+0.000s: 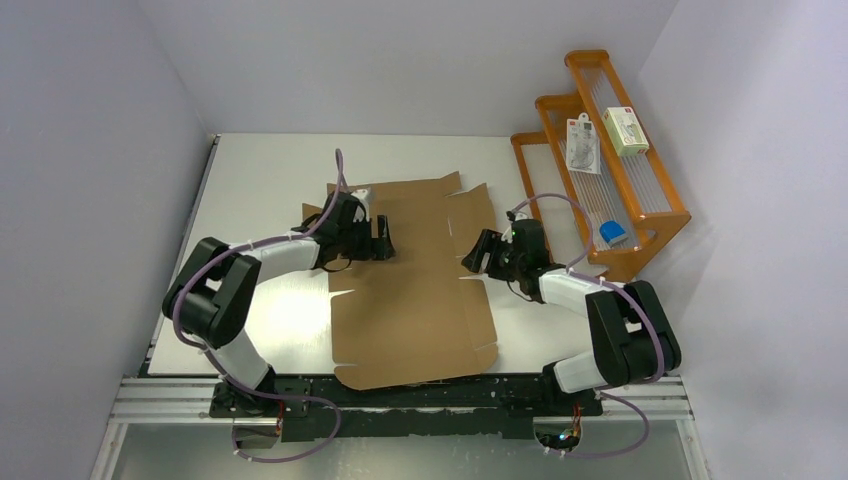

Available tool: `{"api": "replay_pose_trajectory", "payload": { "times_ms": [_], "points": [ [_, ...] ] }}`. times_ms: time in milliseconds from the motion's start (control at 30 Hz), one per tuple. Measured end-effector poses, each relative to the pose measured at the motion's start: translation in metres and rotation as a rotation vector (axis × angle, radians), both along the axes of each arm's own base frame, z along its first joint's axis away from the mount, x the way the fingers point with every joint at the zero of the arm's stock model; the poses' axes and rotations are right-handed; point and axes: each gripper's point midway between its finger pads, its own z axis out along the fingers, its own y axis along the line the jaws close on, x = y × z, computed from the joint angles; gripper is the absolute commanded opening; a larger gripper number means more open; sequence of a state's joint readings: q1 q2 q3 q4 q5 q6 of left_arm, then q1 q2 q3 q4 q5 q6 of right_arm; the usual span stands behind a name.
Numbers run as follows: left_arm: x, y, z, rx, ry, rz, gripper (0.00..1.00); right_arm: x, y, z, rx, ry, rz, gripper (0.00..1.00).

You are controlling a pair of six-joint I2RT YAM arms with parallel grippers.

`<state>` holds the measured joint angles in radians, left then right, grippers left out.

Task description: Fold the paper box

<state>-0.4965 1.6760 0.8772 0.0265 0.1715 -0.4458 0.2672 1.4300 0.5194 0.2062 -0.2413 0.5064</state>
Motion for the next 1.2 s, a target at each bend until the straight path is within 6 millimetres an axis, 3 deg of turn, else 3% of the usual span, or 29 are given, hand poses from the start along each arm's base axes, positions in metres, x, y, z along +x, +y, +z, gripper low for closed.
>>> {"api": "replay_pose_trajectory", "payload": {
  "times_ms": [133,233,500,767,867,1033,1200],
  "points": [
    [-0.004,0.001,-0.009,0.018,0.023,-0.002,0.86,-0.001,-0.001,-0.003,0.001,0.004,-0.010,0.74],
    [-0.004,0.000,-0.013,0.025,0.027,-0.006,0.86,0.000,0.001,-0.004,0.008,0.000,-0.001,0.68],
    [-0.002,0.001,-0.014,0.036,0.015,0.004,0.86,-0.003,0.010,-0.003,0.039,0.006,0.054,0.39],
    [-0.001,-0.005,-0.014,0.039,0.007,-0.004,0.86,0.004,0.041,0.035,-0.004,-0.093,0.153,0.19],
    [0.000,-0.007,-0.014,0.038,0.004,-0.007,0.86,0.005,0.050,0.041,-0.062,-0.123,0.170,0.11],
    [0.000,-0.008,-0.015,0.042,0.002,-0.007,0.86,0.003,0.061,0.034,-0.212,-0.135,0.177,0.10],
    [0.001,-0.008,-0.015,0.044,0.001,-0.005,0.86,0.003,0.067,0.027,-0.351,-0.143,0.174,0.19]
  ]
}}
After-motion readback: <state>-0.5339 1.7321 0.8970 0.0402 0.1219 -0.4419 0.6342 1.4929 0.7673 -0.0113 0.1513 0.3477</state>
